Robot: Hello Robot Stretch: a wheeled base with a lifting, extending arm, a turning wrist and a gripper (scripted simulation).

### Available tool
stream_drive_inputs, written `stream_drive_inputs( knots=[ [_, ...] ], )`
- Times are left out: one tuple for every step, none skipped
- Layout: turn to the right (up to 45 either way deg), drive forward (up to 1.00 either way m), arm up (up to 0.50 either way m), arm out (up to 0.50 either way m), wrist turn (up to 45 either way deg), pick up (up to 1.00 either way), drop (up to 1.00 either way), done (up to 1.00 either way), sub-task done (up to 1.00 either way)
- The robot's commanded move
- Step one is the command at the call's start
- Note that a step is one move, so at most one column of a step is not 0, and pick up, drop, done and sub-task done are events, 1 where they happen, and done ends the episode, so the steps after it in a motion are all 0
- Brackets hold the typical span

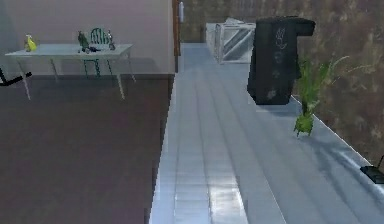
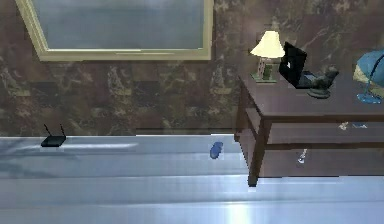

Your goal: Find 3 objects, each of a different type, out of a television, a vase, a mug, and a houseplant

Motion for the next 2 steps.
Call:
stream_drive_inputs(
  knots=[
    [0.0, 1.0, 0.0, 0.0, 0.0, 0.0, 0.0, 0.0, 0.0],
    [0.0, 1.0, 0.0, 0.0, 0.0, 0.0, 0.0, 0.0, 0.0]
  ],
)
